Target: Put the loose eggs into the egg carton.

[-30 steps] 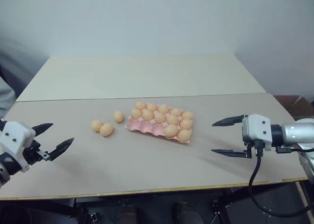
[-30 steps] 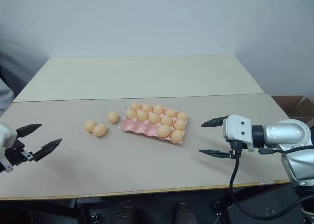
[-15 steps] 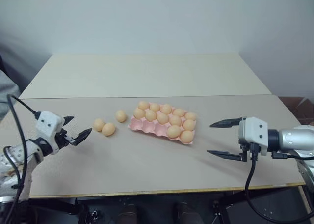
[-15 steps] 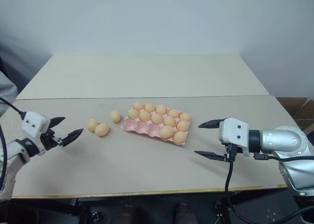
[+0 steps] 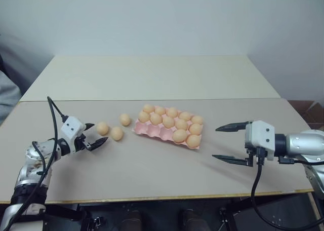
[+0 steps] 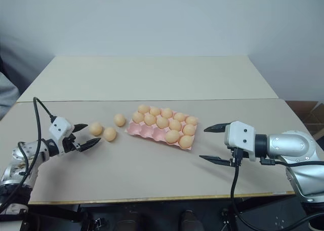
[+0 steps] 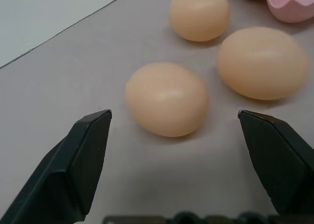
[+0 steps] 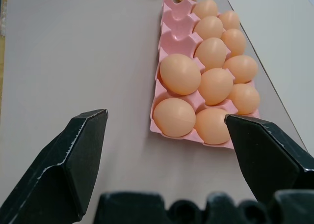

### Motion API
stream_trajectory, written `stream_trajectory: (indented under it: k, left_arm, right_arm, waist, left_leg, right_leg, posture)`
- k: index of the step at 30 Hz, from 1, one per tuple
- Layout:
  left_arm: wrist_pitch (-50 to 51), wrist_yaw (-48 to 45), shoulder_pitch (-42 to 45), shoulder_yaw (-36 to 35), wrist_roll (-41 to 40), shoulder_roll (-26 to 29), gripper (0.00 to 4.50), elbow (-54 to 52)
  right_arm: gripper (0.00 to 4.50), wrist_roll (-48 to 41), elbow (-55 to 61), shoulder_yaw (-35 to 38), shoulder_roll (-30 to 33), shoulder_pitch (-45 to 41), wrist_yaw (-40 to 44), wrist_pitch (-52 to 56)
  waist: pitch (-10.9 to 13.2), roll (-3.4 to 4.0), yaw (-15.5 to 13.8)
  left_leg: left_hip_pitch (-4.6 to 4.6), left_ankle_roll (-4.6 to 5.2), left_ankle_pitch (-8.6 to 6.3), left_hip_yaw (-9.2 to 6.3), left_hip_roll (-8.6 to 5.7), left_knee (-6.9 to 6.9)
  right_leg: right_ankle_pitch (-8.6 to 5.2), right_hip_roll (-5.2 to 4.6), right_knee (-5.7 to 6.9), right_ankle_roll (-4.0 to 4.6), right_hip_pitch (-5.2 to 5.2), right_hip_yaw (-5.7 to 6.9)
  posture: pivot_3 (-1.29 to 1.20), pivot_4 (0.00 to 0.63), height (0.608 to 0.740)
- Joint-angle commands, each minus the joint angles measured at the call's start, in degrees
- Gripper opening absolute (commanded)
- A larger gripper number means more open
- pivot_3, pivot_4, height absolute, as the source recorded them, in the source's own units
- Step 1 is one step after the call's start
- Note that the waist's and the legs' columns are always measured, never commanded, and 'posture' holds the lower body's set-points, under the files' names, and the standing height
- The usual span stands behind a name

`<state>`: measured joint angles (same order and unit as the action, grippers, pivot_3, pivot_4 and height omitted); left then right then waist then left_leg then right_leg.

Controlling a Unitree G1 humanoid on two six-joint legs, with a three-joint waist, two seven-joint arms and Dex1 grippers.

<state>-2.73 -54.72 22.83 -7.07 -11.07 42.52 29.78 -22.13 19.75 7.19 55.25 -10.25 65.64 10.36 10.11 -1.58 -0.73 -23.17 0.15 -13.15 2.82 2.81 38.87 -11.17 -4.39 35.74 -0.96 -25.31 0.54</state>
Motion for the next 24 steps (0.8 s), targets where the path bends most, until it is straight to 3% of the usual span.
stream_trajectory:
  k: [1,14,17,22,24]
  left_arm:
    - [-5.05,-1.24,4.45,1.87,2.58,-0.17,4.50,5.87]
    - [-8.97,-3.40,12.85,4.09,4.93,-3.01,4.50,17.21]
    - [-8.82,-1.75,13.50,4.29,5.99,-2.96,3.96,18.64]
    - [-8.61,-1.34,13.89,4.40,6.68,-2.73,2.38,20.25]
    - [-8.89,-1.42,13.79,4.36,6.77,-2.81,2.14,20.72]
  right_arm:
    - [4.45,-0.89,1.73,1.52,0.26,0.15,-0.17,0.17]
    - [4.45,-0.41,2.97,2.48,0.12,2.38,-2.37,0.34]
    - [4.50,-0.24,2.82,2.57,0.26,2.49,-2.96,0.39]
    - [4.50,-0.16,2.62,2.34,0.29,2.33,-3.25,0.31]
    - [4.50,-0.08,2.50,2.09,0.13,2.06,-3.45,0.29]
  waist:
    - [0.00,-0.01,-0.02]
    - [-0.03,-0.08,0.06]
    - [-0.03,-0.08,0.05]
    - [-0.04,-0.09,0.08]
    - [-0.04,-0.09,0.12]
  left_leg:
    - [0.00,0.00,0.00,0.00,-0.01,0.01]
    - [0.00,0.00,0.00,0.00,-0.01,0.04]
    - [0.00,0.00,0.00,0.00,-0.01,0.04]
    - [0.00,0.00,0.00,0.00,-0.01,0.04]
    - [0.02,0.01,0.00,0.00,-0.01,0.04]
  right_leg:
    - [0.03,0.00,0.00,-0.04,0.01,0.00]
    - [0.10,0.01,0.03,-0.18,0.02,0.00]
    - [0.10,0.01,0.04,-0.18,0.02,0.00]
    - [0.11,0.01,0.03,-0.19,0.03,0.00]
    - [0.11,0.01,0.04,-0.19,0.04,-0.01]
  posture:
    - [0.00,0.150,0.740]
    - [0.00,0.150,0.740]
    - [0.00,0.150,0.740]
    - [0.00,0.150,0.740]
    - [0.00,0.150,0.740]
